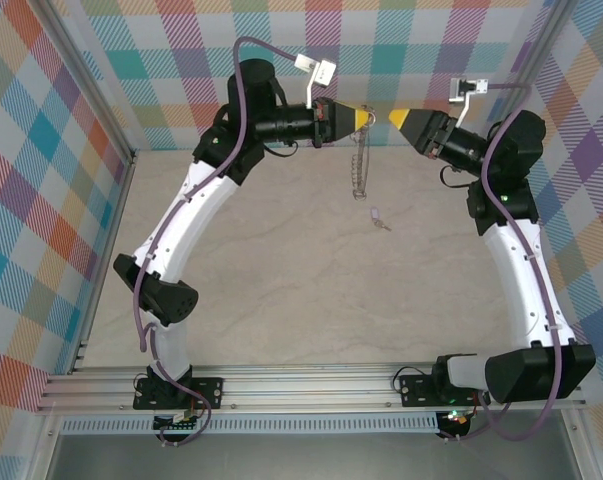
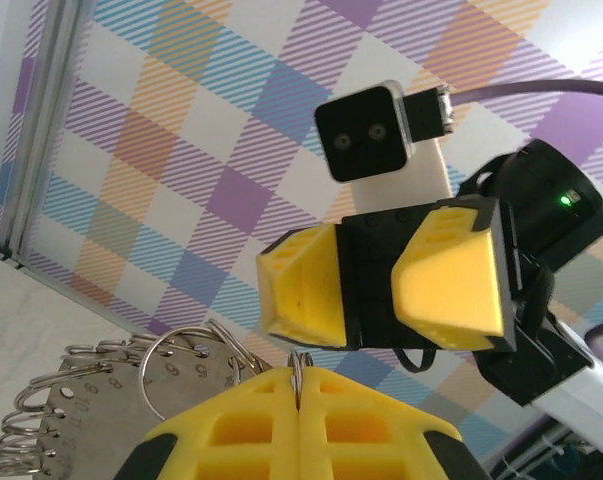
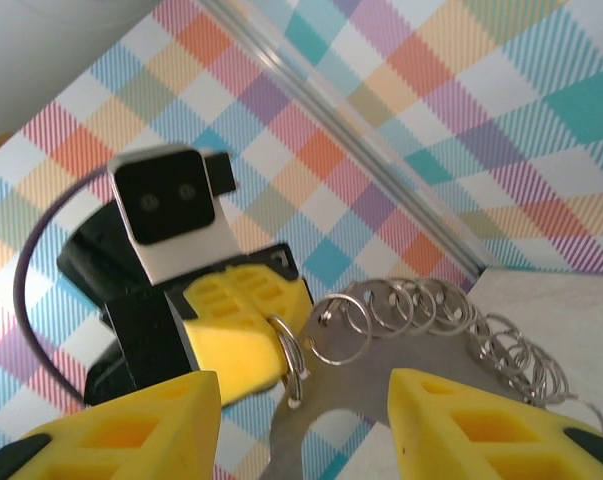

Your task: Put the keys on the keyring

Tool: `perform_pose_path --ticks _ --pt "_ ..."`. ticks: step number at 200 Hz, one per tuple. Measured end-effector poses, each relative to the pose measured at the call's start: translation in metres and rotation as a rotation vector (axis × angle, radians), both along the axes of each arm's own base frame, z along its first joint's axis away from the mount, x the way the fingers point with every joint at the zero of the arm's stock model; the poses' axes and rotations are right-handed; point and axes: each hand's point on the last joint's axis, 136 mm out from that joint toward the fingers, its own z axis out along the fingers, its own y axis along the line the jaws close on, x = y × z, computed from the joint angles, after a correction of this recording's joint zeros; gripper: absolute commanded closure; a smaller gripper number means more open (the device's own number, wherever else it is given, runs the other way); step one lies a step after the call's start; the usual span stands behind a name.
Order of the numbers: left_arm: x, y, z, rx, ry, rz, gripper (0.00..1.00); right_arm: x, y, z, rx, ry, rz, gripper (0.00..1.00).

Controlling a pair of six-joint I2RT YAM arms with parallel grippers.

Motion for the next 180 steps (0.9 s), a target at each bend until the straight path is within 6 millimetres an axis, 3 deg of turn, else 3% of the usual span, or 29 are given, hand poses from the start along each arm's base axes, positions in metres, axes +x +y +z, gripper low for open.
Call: perform_pose_path --ticks 33,82,123,180 --pt "-0.011 0.000 0.007 0.009 -0.052 -0.059 1.00 -0.010 0.006 -0.008 -0.032 0.005 0.075 0.54" --pt "-0.009 -0.006 -0.012 0.046 -0.014 -0.105 1.00 -0.012 0.013 -0.015 -0.048 0.016 0.127 0.57" --pt "-0.009 -0.008 -0.016 0.051 -0.006 -0.112 1.00 -0.008 0.019 -0.018 -0.050 0.026 0.150 0.61" --pt "-0.007 -0.009 -0.019 0.054 -0.001 -0.112 1.00 -0.003 0.024 -0.022 -0.051 0.038 0.170 0.75"
